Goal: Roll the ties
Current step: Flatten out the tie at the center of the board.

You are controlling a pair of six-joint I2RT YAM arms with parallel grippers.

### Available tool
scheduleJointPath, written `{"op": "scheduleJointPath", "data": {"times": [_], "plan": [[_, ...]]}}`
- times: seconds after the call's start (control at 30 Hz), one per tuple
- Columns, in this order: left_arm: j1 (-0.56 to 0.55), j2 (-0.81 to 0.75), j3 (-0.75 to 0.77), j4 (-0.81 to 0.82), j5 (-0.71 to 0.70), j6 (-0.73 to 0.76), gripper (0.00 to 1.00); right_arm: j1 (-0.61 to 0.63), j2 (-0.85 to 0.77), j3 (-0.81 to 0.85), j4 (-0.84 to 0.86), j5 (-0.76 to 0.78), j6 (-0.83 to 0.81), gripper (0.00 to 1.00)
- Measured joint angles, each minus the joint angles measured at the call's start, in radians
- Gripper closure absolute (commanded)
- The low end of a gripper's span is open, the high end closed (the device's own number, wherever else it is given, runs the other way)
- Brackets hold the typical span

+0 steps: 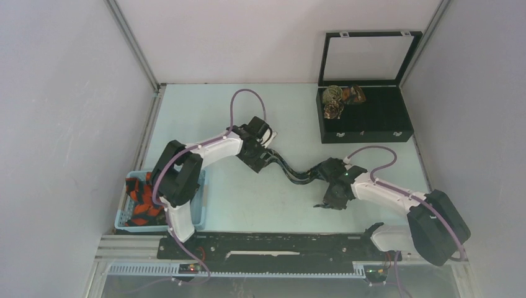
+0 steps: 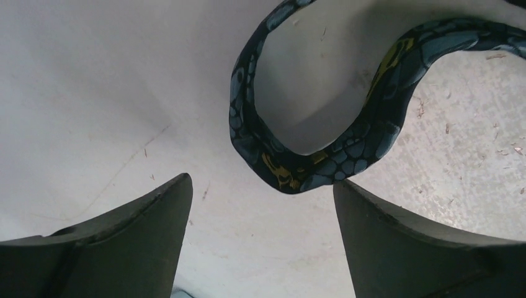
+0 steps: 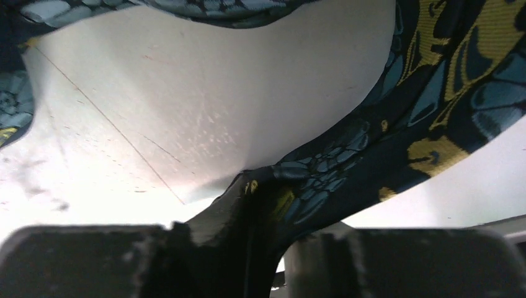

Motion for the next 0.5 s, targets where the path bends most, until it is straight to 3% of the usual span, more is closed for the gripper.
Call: {"op": "scheduleJointPath", "data": {"times": [0.13, 0.17, 0.3, 0.37, 0.4, 0.5], "plan": [[0.007, 0.018, 0.021, 0.011, 0.035, 0.053, 0.25, -0.032, 0.000, 0.000, 0.029, -0.021, -0.040, 1.00], [0.008, 0.024, 0.027, 0.013, 0.044, 0.065, 0.32, -0.042, -0.001, 0.000, 0.031, -0.025, -0.047, 1.00], [0.012, 0.055, 0.056, 0.014, 0.101, 0.129, 0.79, -0.093, -0.023, -0.005, 0.026, -0.027, -0.077, 1.00], [0.014, 0.073, 0.076, 0.008, 0.133, 0.161, 0.94, -0.122, -0.048, -0.006, 0.017, -0.027, -0.096, 1.00], [0.015, 0.083, 0.087, 0.005, 0.148, 0.172, 0.99, -0.138, -0.066, -0.006, 0.013, -0.027, -0.104, 1.00], [0.019, 0.095, 0.103, 0.001, 0.186, 0.192, 1.00, -0.188, -0.118, -0.006, 0.006, -0.031, -0.135, 1.00]]}}
